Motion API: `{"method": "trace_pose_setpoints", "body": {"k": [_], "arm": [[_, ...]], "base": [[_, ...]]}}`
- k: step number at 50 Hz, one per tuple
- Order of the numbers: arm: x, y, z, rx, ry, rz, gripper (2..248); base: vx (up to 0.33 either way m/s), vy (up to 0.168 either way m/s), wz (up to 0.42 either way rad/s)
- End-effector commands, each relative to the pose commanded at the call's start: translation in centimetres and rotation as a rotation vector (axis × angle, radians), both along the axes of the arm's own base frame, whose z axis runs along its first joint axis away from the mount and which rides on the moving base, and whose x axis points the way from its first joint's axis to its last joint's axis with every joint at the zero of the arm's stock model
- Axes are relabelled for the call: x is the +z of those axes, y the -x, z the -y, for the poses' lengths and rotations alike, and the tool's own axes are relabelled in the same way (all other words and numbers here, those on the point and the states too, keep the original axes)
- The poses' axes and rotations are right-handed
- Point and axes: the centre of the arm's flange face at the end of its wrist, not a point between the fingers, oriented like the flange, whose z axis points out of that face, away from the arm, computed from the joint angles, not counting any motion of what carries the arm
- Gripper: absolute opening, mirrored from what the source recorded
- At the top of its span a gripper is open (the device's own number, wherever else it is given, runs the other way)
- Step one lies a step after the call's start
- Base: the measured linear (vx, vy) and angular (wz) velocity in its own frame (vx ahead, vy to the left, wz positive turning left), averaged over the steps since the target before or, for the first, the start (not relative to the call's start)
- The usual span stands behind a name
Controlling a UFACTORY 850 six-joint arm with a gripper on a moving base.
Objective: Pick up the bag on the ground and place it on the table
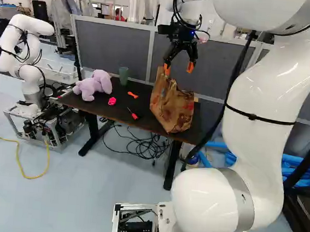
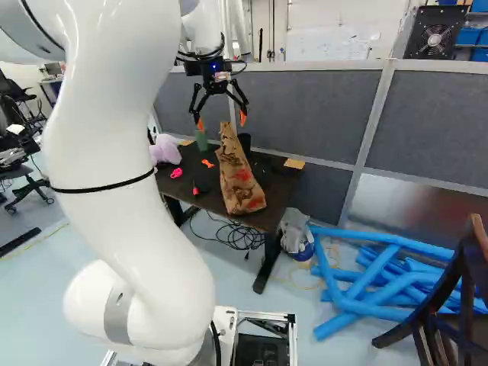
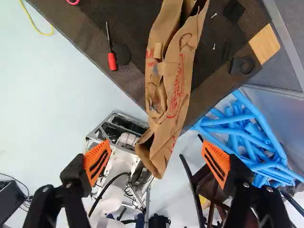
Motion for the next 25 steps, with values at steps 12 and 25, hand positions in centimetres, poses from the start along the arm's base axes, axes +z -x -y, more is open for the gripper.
{"method": "trace_pose_setpoints", "body": {"k": [12, 25], "arm": [[0.00, 0.00, 0.00, 0.000, 0.000, 0.000, 247], [0.00, 0.00, 0.00, 0.000, 0.000, 0.000, 247]], "base": [[-0.007, 0.000, 0.000], [-0.066, 0.000, 0.002]]}}
